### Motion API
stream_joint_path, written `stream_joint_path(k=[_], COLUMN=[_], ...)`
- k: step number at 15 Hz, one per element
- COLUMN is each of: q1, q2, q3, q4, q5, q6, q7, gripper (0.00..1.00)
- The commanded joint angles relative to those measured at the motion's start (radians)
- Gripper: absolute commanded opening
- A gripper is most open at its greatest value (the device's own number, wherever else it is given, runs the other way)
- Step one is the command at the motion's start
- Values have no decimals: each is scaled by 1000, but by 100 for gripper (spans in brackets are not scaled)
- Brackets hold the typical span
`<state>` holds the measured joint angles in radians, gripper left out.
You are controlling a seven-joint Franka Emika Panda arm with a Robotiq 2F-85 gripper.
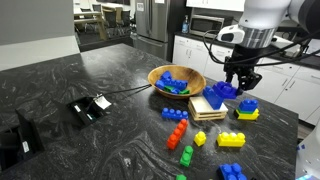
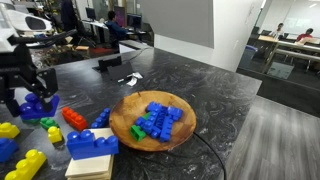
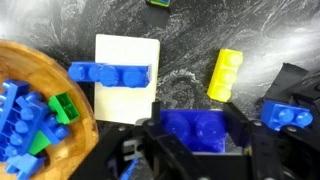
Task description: Pick up one of the blue block from the table and move it to the left.
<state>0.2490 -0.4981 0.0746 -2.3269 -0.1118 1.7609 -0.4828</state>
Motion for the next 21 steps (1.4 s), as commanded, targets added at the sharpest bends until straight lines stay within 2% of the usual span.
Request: stream_joint_path(k=[1, 3, 4, 6, 10, 11, 21], q1=[44, 61, 41, 42, 42, 43, 196], q2=[-4, -3, 4, 4, 4, 4, 44], q3=[-4, -13, 6, 4, 2, 2, 165], q4=[-11, -15, -1, -2, -3, -3, 33], q5=[-25, -25, 1, 1, 2, 2, 0], q6=[29, 51, 17, 25, 28, 28, -148], q7=[-150, -248, -167, -219, -233, -233, -264], gripper=[38, 38, 63, 63, 63, 38, 38])
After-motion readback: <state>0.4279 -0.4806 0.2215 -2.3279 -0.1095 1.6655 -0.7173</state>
